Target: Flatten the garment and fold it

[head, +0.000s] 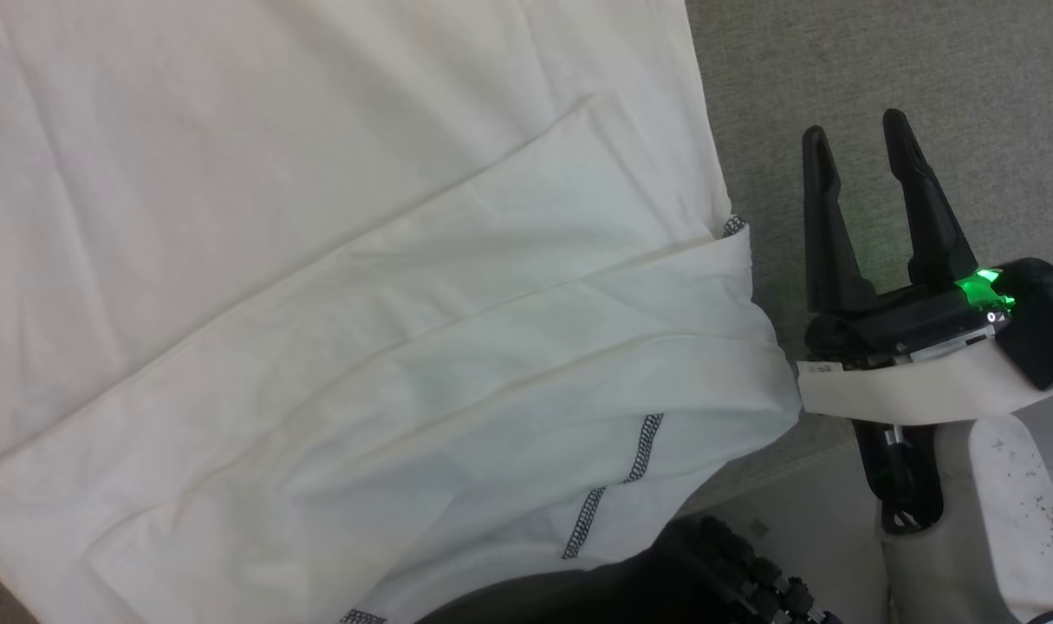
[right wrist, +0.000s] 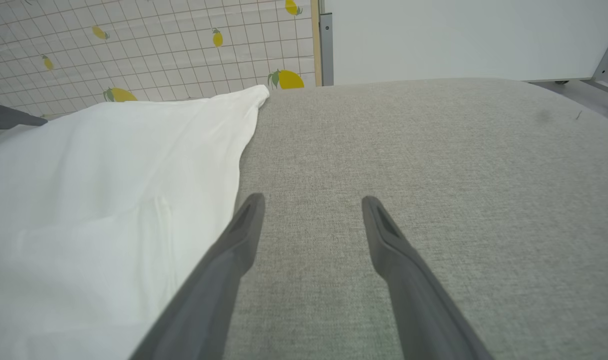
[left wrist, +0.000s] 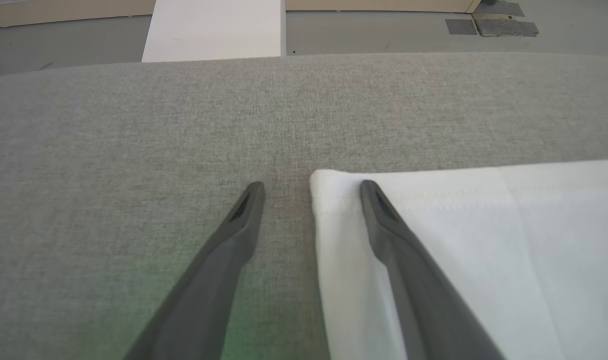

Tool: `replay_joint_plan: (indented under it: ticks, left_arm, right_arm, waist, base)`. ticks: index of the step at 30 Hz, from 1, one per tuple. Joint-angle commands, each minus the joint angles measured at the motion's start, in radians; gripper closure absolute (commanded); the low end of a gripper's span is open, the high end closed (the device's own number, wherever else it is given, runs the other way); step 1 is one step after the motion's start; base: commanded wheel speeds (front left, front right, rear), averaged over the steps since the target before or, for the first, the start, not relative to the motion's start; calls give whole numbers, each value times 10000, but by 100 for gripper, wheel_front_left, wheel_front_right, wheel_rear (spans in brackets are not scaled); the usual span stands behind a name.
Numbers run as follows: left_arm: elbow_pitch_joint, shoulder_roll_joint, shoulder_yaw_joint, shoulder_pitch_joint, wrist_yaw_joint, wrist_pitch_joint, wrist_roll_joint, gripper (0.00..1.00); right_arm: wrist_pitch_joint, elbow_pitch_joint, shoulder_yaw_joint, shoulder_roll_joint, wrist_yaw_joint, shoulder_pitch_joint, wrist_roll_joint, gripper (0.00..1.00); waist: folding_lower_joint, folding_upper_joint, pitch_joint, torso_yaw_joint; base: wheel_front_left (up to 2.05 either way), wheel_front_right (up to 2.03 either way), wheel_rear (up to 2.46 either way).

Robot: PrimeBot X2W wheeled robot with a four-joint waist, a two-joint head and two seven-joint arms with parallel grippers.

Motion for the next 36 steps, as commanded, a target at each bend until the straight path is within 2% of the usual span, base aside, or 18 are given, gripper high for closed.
replay_joint_plan:
  ticks: [1,2,7,13,20,23,27,31,35,36]
  left_arm:
    - [129,80,-92,96,103,210,67,85]
    - [85,94,-120,93,103,243,83,100]
    - [-77,69,-266,68,13,345,54,100]
    - [-205,-229,-494,-115,-253,-36,-41,100]
    - [-322,-679,-841,-542,-591,-690,-47,100]
    - [-384,-1005,-1032,-820,-752,-995,-82,100]
    - [-398,-1408,-1331,-1098,-970,-1278,-104,100]
    - [-379,-1750,-1541,-1303,-1122,-1546,-150,100]
    - [-307,-1964,-1682,-1411,-1218,-1782,-178,100]
    - [-273,-2000,-1716,-1414,-1243,-1845,-182,100]
  right_arm:
    - [-90,-5,54,16,-15,-205,102,0]
    - [-86,-3,65,16,-15,-238,99,0]
    - [194,-174,57,16,-15,-975,-171,0]
    - [1999,304,19,16,-15,-3468,-268,0]
    - [4608,3020,-445,16,-15,-7284,532,0]
    - [5570,4694,-794,16,-15,-8872,-140,0]
    - [6666,6297,-1256,16,-15,-10228,-1290,0]
    - [7618,7252,-1847,16,-15,-11144,-2426,0]
    - [8574,7822,-2173,16,-15,-11722,-3059,0]
    - [8891,7954,-2240,16,-15,-11819,-3126,4]
  waist:
    - [-1,0,74,-64]
    - [-1,0,90,-68]
    - [-1,0,132,14]
    - [-1,0,155,358]
    - [-1,0,380,1071]
    - [-1,0,575,1500]
    - [-1,0,811,2051]
    - [-1,0,1035,2485]
    - [-1,0,1191,2749]
    - [-1,0,1203,2791]
  base:
    - [0,0,0]
    - [0,0,0]
    - [0,0,0]
    - [0,0,0]
    - [0,0,0]
    - [0,0,0]
    - [0,0,0]
    - [0,0,0]
    - [0,0,0]
    - [0,0,0]
